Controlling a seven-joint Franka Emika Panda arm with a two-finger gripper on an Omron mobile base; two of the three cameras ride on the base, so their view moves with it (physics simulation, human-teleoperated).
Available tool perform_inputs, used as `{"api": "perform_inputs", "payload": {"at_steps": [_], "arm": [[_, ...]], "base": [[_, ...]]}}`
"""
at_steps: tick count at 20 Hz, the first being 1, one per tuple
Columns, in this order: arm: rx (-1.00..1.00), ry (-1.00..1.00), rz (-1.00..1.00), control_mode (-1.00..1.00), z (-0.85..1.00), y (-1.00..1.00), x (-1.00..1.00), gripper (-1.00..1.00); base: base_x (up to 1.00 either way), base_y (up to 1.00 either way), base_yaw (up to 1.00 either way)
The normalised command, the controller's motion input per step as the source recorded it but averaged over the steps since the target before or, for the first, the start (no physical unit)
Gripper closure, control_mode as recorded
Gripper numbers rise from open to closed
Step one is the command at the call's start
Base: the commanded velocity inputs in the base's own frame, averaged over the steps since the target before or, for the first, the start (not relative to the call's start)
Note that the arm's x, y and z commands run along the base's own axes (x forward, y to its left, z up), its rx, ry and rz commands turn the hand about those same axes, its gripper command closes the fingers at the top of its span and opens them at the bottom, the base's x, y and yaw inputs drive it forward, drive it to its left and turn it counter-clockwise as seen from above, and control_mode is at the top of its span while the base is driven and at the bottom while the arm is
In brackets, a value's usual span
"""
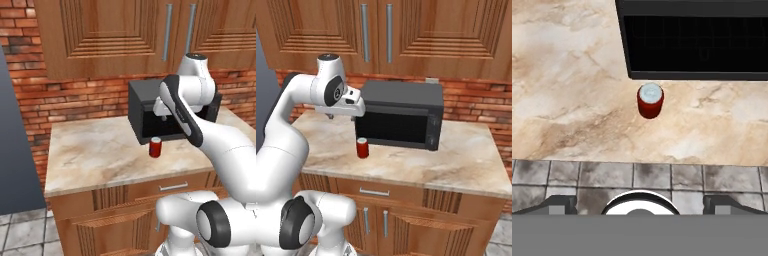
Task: Four empty soda cans are scattered around the kitchen. Gather all the cans and cluster them next to the stove for recycling.
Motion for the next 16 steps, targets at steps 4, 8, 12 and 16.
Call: {"api": "perform_inputs", "payload": {"at_steps": [4, 8, 12, 16], "arm": [[0.00, 0.00, 0.00, 1.00, 0.00, 0.00, 0.00, -1.00], [0.00, 0.00, -0.01, -1.00, -0.03, -0.06, 0.00, -1.00], [0.01, 0.01, -0.04, -1.00, -0.16, -0.28, 0.00, -1.00], [0.00, 0.06, -0.02, -1.00, -0.32, -0.19, 0.00, -1.00]], "base": [[0.08, -0.15, 0.02], [-0.04, -0.19, 0.00], [0.00, 0.00, 0.00], [0.00, 0.00, 0.00]]}}
